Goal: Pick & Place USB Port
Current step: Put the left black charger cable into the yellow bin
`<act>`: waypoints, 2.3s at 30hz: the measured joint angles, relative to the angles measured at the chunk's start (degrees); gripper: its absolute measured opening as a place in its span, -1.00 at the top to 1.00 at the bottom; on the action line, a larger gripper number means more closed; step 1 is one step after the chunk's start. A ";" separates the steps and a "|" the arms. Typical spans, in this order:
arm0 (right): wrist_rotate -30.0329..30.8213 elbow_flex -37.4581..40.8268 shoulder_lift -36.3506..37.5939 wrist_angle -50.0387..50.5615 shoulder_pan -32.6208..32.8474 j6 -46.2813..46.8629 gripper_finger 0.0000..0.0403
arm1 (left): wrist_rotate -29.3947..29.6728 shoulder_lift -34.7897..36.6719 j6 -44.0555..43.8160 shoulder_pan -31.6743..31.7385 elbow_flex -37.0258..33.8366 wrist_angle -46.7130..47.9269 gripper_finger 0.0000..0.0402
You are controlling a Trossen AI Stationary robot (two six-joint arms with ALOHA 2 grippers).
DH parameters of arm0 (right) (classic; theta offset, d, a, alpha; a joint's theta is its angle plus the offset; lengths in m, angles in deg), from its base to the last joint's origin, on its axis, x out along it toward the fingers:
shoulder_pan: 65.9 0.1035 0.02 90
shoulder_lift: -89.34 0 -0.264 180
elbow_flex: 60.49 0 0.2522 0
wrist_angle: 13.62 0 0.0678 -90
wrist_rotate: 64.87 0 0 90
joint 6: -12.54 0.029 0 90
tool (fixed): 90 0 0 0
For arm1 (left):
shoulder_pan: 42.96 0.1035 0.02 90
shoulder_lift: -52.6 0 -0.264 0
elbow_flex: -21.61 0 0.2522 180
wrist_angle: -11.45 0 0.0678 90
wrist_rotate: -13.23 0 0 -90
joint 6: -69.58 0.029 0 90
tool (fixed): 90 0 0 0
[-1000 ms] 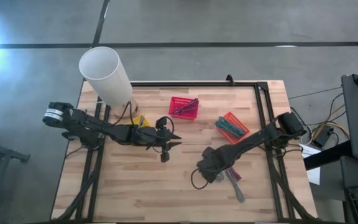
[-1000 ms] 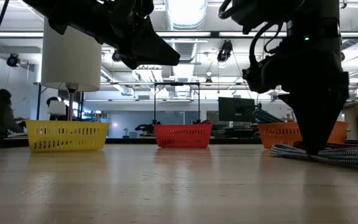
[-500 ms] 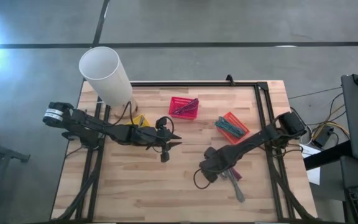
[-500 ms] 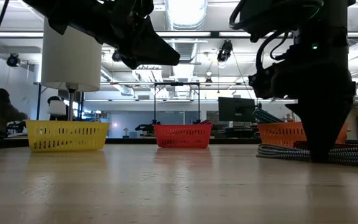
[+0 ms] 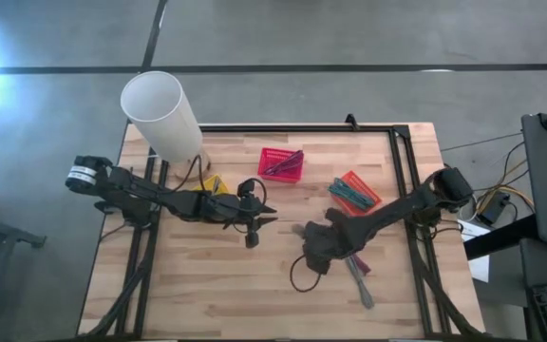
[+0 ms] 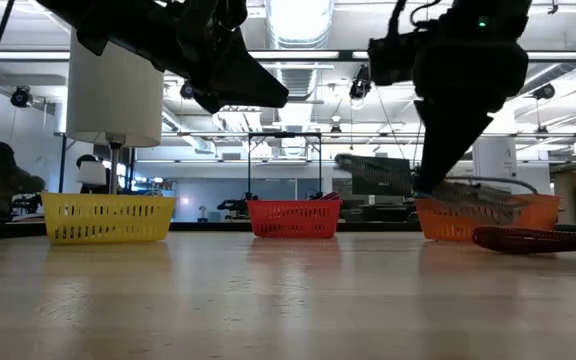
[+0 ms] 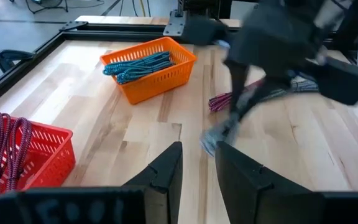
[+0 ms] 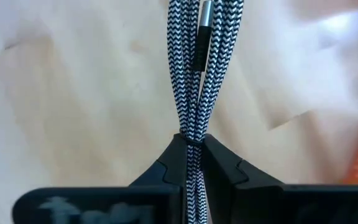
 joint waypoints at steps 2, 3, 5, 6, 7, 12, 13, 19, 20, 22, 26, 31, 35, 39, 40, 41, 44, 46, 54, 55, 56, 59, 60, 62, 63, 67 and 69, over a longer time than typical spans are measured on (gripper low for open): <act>2.34 2.18 2.62 -1.51 -0.03 -1.14 0.86 | 0.00 0.00 0.04 0.00 0.00 0.06 0.51; 3.12 3.50 4.18 -3.25 -0.03 -1.52 0.86 | 0.02 0.00 0.04 0.00 0.00 0.19 0.51; 4.31 6.86 7.73 -6.92 0.02 -2.22 0.86 | 0.00 0.00 0.03 0.00 0.00 0.23 0.51; 5.16 8.88 9.79 -9.11 0.04 -2.44 0.86 | 0.00 0.00 0.03 0.00 0.00 0.23 0.51; 6.23 11.21 11.64 -11.67 0.04 -2.67 0.86 | 0.00 0.00 -0.05 0.00 0.00 0.23 0.51; 12.02 24.78 20.49 -32.69 -0.04 -7.18 0.86 | 0.00 0.00 -0.63 0.00 -0.05 0.16 0.51; 12.38 27.48 21.77 -38.84 -0.08 -9.21 0.86 | 0.00 0.00 -0.63 0.00 -0.09 0.07 0.51; 12.49 39.32 23.76 -75.11 -0.70 -21.80 0.86 | -1.32 -2.21 -0.68 0.02 -0.11 -5.17 0.51; 12.48 40.18 23.57 -78.66 -0.68 -24.16 0.86 | -2.06 -3.07 -0.81 0.01 -0.11 -6.57 0.51; 12.22 41.06 23.30 -81.31 -0.64 -28.47 0.86 | -4.24 -5.51 -0.87 0.00 -0.11 -11.56 0.51; 11.44 40.87 23.15 -81.71 -0.59 -30.91 0.86 | -5.91 -10.89 -0.89 0.00 0.07 -21.51 0.51; 11.23 39.61 23.15 -81.83 -0.59 -31.11 0.86 | -6.57 -15.45 -0.86 0.04 1.61 -25.95 0.51; 10.79 39.20 22.57 -81.62 -0.59 -31.62 0.86 | -6.69 -16.79 -0.18 0.02 3.52 -26.74 0.51; 10.74 39.19 21.83 -79.57 -0.59 -30.84 0.86 | -6.67 -16.02 1.86 0.02 4.45 -26.99 0.51; 10.72 39.21 21.61 -78.63 -0.59 -30.32 0.86 | -6.69 -15.60 2.27 0.02 4.60 -26.96 0.51; 10.62 39.28 21.32 -78.32 -0.59 -29.84 0.86 | -6.69 -15.30 2.58 0.02 4.59 -26.78 0.51; 10.58 39.29 20.55 -78.97 -0.60 -29.79 0.86 | -6.69 -14.99 2.64 0.20 4.61 -27.15 0.51; 10.58 38.82 20.01 -79.29 -0.65 -29.79 0.86 | -6.69 -15.10 2.64 0.24 4.59 -26.77 0.51; 9.49 36.53 18.44 -78.73 -0.62 -32.07 0.86 | -6.99 -15.26 2.54 0.20 4.57 -27.25 0.51; 9.49 36.33 18.17 -78.82 -0.64 -32.12 0.86 | -6.97 -15.26 2.56 0.22 4.57 -27.38 0.51; 9.51 36.10 17.90 -78.90 -0.64 -32.12 0.86 | -7.02 -15.26 2.60 0.22 4.57 -27.36 0.51; 9.59 35.52 17.19 -78.82 -0.62 -32.97 0.86 | -7.57 -15.26 2.59 0.22 4.59 -27.31 0.51; 9.87 35.25 16.97 -78.92 -0.59 -33.10 0.86 | -7.58 -15.26 2.58 0.21 4.59 -27.31 0.51; 10.26 35.00 16.94 -78.68 -0.59 -33.21 0.86 | -7.56 -15.26 2.42 0.22 4.62 -27.31 0.51; 10.65 34.77 16.88 -78.68 -0.59 -33.25 0.86 | -7.54 -15.26 2.31 0.22 4.63 -27.31 0.51; 11.18 34.59 16.90 -78.65 -0.59 -33.12 0.86 | -7.52 -15.26 2.12 0.22 4.70 -27.19 0.57; 11.28 34.62 16.90 -78.63 -0.59 -33.02 0.86 | -7.52 -15.23 2.03 0.22 4.70 -27.11 0.67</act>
